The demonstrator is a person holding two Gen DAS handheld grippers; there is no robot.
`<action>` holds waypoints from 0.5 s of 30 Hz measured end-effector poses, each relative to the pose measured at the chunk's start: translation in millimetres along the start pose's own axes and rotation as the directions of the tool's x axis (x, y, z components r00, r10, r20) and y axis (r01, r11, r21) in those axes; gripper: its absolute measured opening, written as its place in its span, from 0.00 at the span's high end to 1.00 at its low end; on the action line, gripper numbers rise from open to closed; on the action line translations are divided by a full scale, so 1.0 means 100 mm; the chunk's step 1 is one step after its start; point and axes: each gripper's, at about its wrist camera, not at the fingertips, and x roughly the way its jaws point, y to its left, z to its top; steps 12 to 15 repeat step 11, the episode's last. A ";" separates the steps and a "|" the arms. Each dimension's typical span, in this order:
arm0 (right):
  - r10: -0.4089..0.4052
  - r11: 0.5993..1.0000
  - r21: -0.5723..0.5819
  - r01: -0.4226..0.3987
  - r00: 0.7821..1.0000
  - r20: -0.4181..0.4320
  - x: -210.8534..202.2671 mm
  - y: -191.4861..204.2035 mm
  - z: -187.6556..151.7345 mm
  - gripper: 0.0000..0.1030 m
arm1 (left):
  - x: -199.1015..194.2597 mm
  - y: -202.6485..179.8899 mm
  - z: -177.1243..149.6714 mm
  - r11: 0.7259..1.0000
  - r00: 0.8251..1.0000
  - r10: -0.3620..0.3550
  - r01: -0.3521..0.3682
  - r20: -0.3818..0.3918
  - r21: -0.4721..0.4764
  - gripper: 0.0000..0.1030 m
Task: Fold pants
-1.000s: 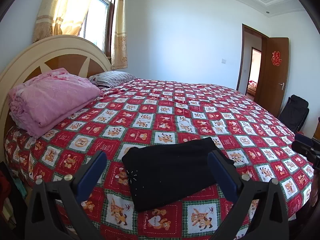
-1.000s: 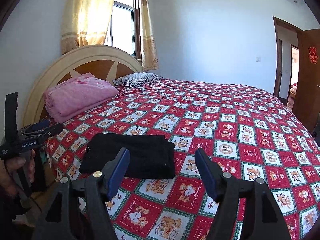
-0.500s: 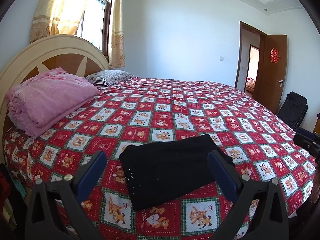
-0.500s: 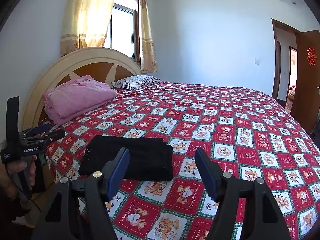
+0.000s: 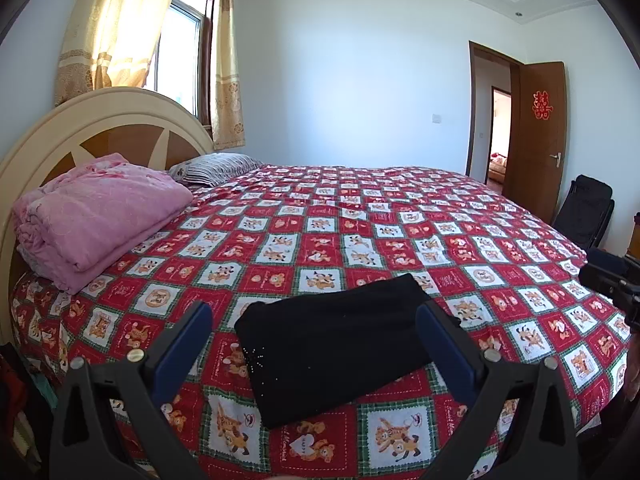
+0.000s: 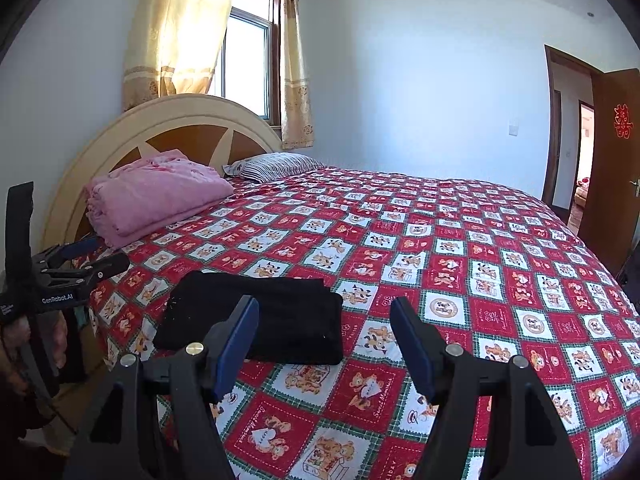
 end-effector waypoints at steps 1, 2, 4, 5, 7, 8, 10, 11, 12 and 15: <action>-0.001 1.000 0.000 0.001 1.000 0.001 0.00 0.00 0.00 0.33 | 0.01 0.00 0.00 1.000 1.000 0.005 -0.005 -0.003 -0.001 0.00; -0.001 1.000 0.000 0.001 1.000 0.000 0.00 0.00 0.00 0.33 | 0.02 0.01 -0.01 1.000 1.000 0.007 -0.007 -0.007 -0.002 0.00; -0.001 1.000 -0.001 0.001 1.000 -0.003 0.01 0.00 0.00 0.33 | 0.04 0.01 -0.03 1.000 1.000 0.005 -0.006 -0.020 -0.003 0.00; -0.001 1.000 -0.001 0.001 1.000 -0.004 0.01 0.00 0.00 0.33 | 0.05 0.02 -0.04 1.000 1.000 0.002 -0.002 -0.020 -0.005 0.00; -0.003 1.000 -0.002 0.003 1.000 -0.009 0.02 0.00 -0.01 0.33 | 0.06 0.02 -0.06 1.000 1.000 -0.001 0.001 -0.025 -0.007 0.00; -0.003 1.000 -0.002 0.003 1.000 -0.010 0.02 -0.01 -0.01 0.33 | 0.06 0.02 -0.06 1.000 1.000 -0.002 0.002 -0.027 -0.006 0.00; -0.002 1.000 -0.002 0.002 1.000 -0.012 0.03 0.00 -0.01 0.33 | 0.06 0.02 -0.06 1.000 1.000 -0.005 0.005 -0.025 -0.005 0.00; -0.001 1.000 -0.002 0.001 1.000 -0.012 0.04 0.00 -0.01 0.33 | 0.07 0.01 -0.07 1.000 1.000 -0.012 0.012 -0.027 -0.003 0.00; -0.001 1.000 -0.002 0.001 1.000 -0.012 0.04 0.00 -0.01 0.33 | 0.07 0.01 -0.07 1.000 1.000 -0.012 0.012 -0.027 -0.003 0.00; -0.001 1.000 -0.002 0.001 1.000 -0.012 0.04 0.00 -0.01 0.33 | 0.07 0.01 -0.07 1.000 1.000 -0.012 0.012 -0.027 -0.003 0.00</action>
